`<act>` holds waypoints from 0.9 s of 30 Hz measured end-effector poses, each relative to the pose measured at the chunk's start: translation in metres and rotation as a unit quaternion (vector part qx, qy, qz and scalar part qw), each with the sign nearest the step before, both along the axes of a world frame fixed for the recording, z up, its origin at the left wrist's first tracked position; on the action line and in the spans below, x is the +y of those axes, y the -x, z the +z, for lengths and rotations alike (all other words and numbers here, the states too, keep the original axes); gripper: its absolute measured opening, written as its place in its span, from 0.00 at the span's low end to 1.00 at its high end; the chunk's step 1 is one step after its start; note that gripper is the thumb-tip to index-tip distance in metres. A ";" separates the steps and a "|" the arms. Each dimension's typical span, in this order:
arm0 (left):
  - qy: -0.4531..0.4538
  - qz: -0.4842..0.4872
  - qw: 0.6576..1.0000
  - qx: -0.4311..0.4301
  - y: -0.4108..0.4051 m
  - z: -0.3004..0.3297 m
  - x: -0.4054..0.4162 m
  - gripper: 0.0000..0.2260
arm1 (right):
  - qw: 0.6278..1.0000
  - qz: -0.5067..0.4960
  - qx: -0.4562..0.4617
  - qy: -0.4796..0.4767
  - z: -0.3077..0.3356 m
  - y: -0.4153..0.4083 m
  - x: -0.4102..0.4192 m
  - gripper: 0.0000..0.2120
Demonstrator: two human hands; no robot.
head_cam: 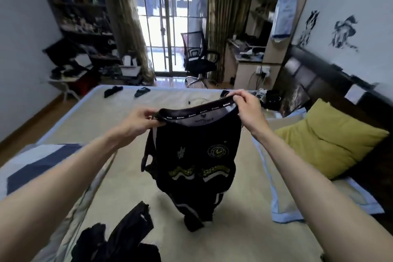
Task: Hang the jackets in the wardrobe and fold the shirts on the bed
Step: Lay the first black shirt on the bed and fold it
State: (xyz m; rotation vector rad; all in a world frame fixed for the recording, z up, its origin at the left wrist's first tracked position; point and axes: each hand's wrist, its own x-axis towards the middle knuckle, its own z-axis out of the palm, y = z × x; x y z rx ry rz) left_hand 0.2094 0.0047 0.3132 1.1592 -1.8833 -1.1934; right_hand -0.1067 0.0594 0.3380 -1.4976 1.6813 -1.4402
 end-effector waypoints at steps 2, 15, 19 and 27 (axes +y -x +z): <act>0.065 0.000 0.998 -0.016 0.004 0.048 0.005 0.10 | 0.998 -0.016 0.044 0.044 0.049 0.005 0.012 0.13; 0.220 0.017 0.975 0.034 0.026 0.189 0.060 0.10 | 0.978 -0.075 0.131 0.144 0.172 0.035 0.088 0.12; 0.261 -0.022 0.965 -0.009 0.032 0.196 0.066 0.10 | 0.977 -0.054 0.153 0.139 0.172 0.040 0.104 0.11; 0.352 -0.037 0.929 -0.110 0.042 0.212 0.071 0.07 | 0.984 -0.017 0.120 0.128 0.166 0.044 0.134 0.10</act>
